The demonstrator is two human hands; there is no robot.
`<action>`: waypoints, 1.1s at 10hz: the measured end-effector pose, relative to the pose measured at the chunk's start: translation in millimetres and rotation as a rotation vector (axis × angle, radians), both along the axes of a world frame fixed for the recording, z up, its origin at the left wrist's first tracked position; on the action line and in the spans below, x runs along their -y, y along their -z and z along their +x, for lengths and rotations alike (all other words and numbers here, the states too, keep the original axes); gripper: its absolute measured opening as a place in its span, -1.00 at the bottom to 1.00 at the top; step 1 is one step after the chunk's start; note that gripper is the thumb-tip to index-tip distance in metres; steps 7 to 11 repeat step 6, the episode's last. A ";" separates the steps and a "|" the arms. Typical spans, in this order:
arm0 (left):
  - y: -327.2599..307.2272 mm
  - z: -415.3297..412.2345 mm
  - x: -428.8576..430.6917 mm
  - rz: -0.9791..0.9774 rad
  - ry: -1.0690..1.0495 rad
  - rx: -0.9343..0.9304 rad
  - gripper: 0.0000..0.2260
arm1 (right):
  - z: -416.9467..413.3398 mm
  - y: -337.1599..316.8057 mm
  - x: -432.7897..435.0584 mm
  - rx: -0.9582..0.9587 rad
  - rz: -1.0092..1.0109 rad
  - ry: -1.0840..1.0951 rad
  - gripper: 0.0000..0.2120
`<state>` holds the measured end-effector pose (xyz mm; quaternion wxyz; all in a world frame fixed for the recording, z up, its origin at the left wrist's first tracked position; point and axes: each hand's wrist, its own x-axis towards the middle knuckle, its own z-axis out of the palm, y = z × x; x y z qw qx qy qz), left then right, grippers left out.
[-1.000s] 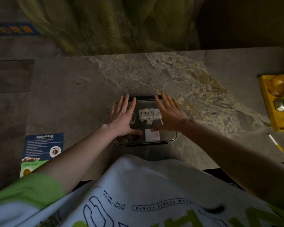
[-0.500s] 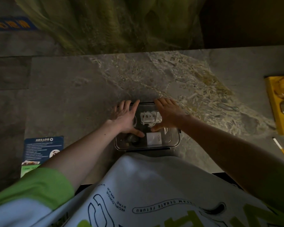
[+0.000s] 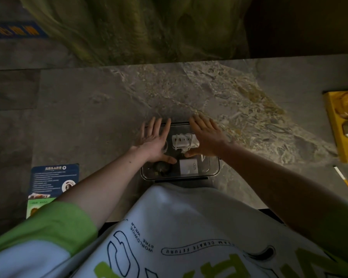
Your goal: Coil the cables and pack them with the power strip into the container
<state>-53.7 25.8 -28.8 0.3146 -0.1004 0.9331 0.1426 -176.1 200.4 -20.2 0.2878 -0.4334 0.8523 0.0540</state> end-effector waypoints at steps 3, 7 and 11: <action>12.4 57.9 -27.6 -0.056 -0.091 -0.222 -0.32 | 64.1 14.8 -35.0 -0.096 -0.126 0.208 -0.31; 5.3 88.9 -33.0 -0.055 -0.102 -0.315 -0.30 | 79.9 -0.4 -59.6 -0.135 -0.249 0.155 -0.23; 5.3 88.9 -33.0 -0.055 -0.102 -0.315 -0.30 | 79.9 -0.4 -59.6 -0.135 -0.249 0.155 -0.23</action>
